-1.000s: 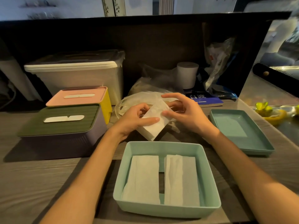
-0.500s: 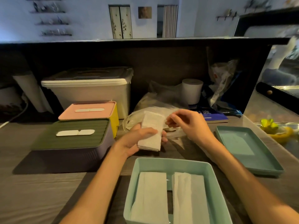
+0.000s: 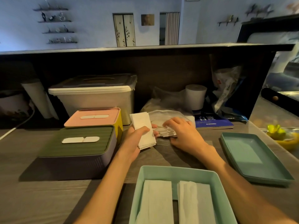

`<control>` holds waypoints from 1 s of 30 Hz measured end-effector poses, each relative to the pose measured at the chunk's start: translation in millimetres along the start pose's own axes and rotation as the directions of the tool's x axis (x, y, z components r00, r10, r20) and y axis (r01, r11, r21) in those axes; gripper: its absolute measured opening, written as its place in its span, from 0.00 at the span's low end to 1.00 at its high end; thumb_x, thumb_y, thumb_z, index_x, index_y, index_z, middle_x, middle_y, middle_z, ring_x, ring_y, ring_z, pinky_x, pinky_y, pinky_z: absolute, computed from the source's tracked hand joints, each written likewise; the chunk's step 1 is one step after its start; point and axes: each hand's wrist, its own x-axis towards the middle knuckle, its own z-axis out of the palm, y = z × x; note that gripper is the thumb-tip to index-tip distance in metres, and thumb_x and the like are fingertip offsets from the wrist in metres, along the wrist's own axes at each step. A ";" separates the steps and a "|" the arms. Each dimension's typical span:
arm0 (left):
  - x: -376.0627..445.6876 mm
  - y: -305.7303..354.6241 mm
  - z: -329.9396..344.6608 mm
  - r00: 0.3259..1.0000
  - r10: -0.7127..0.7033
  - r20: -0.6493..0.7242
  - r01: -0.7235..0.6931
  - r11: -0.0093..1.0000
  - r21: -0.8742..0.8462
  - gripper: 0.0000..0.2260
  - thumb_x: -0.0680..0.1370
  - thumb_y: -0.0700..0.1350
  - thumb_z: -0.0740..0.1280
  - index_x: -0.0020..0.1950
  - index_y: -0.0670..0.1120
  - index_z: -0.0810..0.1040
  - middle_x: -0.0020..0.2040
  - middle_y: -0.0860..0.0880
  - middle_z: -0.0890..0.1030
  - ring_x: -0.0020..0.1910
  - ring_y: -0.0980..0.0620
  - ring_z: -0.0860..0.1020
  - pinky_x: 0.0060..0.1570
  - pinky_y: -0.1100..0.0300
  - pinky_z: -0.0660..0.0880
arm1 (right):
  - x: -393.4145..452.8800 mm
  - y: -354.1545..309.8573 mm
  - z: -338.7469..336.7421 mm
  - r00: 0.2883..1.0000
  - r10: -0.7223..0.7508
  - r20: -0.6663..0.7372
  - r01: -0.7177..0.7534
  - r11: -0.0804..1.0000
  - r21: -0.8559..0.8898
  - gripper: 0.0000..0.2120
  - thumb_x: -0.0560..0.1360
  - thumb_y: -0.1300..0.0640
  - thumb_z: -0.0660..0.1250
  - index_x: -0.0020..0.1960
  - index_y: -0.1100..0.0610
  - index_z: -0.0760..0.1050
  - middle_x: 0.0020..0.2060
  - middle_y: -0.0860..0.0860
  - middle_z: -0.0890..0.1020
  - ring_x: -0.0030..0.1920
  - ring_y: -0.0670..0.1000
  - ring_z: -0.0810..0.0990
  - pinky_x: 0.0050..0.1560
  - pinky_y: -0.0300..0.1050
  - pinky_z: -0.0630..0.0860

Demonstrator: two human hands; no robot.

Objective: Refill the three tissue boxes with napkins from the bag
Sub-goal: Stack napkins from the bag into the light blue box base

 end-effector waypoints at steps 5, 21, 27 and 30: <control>1.5 -1.5 -0.9 1.000 -0.007 -0.021 0.008 1.000 0.019 0.12 0.80 0.32 0.62 0.61 0.42 0.76 0.48 0.44 0.87 0.45 0.45 0.85 0.53 0.46 0.81 | 0.3 4.8 4.4 0.984 -0.007 -0.180 0.015 0.999 0.039 0.12 0.76 0.59 0.73 0.58 0.50 0.82 0.55 0.48 0.83 0.57 0.53 0.80 0.57 0.51 0.74; 3.6 -3.9 -0.5 0.995 -0.043 -0.094 0.045 0.999 0.015 0.05 0.81 0.37 0.66 0.54 0.46 0.76 0.53 0.42 0.86 0.45 0.44 0.84 0.56 0.39 0.78 | -3.0 -1.3 -23.3 0.883 0.202 -0.423 0.047 0.860 0.508 0.06 0.82 0.57 0.68 0.58 0.52 0.80 0.53 0.44 0.83 0.55 0.43 0.80 0.54 0.35 0.76; 4.3 -2.9 1.1 0.990 -0.065 -0.127 0.061 0.997 -0.041 0.07 0.80 0.44 0.70 0.56 0.49 0.76 0.44 0.47 0.86 0.44 0.47 0.84 0.45 0.50 0.81 | -7.7 -4.9 -45.7 0.890 0.417 -0.185 -0.047 0.487 0.872 0.09 0.82 0.53 0.67 0.61 0.51 0.81 0.54 0.44 0.85 0.57 0.44 0.82 0.55 0.41 0.81; 1.9 -0.8 -0.5 0.991 -0.108 -0.082 0.100 0.990 -0.100 0.15 0.78 0.52 0.72 0.62 0.48 0.78 0.48 0.43 0.86 0.46 0.45 0.84 0.47 0.50 0.81 | -10.4 -5.5 -57.6 0.913 0.406 -0.042 -0.081 0.280 0.957 0.11 0.83 0.54 0.66 0.63 0.52 0.81 0.54 0.48 0.86 0.57 0.49 0.84 0.57 0.49 0.81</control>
